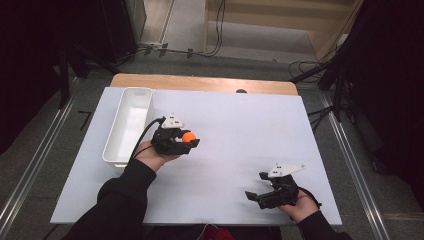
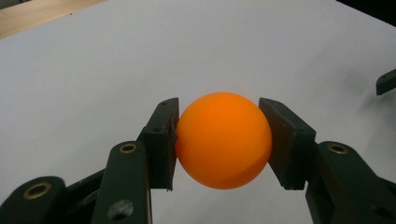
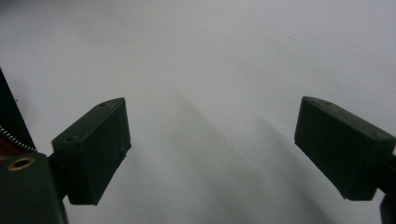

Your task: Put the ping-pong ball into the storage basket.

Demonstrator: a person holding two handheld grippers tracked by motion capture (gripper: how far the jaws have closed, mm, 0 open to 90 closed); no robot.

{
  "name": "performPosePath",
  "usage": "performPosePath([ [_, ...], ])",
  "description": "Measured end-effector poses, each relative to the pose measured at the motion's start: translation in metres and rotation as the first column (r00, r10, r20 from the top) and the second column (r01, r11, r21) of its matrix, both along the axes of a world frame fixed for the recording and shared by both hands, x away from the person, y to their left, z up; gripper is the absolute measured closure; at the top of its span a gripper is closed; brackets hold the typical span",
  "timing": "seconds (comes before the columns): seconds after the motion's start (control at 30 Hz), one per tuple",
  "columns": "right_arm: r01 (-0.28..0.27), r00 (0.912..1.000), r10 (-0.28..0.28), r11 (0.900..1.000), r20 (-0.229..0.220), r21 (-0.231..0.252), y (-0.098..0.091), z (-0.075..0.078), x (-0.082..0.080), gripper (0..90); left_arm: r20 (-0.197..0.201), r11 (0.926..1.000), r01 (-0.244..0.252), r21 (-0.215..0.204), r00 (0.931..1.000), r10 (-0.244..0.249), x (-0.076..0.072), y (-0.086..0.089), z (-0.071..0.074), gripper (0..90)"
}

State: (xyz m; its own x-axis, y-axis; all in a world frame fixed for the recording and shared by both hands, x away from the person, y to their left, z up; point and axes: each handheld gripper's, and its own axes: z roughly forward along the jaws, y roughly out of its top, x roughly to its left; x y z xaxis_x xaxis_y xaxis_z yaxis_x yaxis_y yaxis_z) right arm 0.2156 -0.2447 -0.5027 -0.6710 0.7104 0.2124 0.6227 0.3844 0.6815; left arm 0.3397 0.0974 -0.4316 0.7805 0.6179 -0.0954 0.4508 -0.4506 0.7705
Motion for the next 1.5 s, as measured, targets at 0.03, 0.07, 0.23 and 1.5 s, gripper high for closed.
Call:
performPosePath([
  [0.03, -0.001, 1.0, 0.001, 1.0, 0.0, -0.001, 0.0, 0.0, 0.0, 9.3, 0.001, 1.0, -0.001, 0.001, 1.0, 0.001, 0.0, 0.0, 0.0, 50.0],
  [0.07, 0.0, 1.0, 0.0, 1.0, 0.0, -0.001, 0.0, 0.0, 0.0, 9.3, 0.006, 1.0, 0.0, 0.007, 1.0, 0.0, -0.001, 0.0, 0.001, 50.0],
  [0.23, 0.0, 1.0, 0.0, 1.0, 0.0, -0.001, 0.0, 0.0, 0.0, 9.3, 0.015, 0.9999, 0.001, 0.01, 0.9999, -0.001, -0.001, 0.001, 0.005, 50.0],
  [1.5, -0.003, 1.0, 0.003, 1.0, 0.0, -0.001, 0.001, 0.0, 0.0, 9.3, -0.015, 0.9996, 0.002, 0.028, 0.9999, -0.001, 0.004, 0.025, 0.035, 50.0],
])
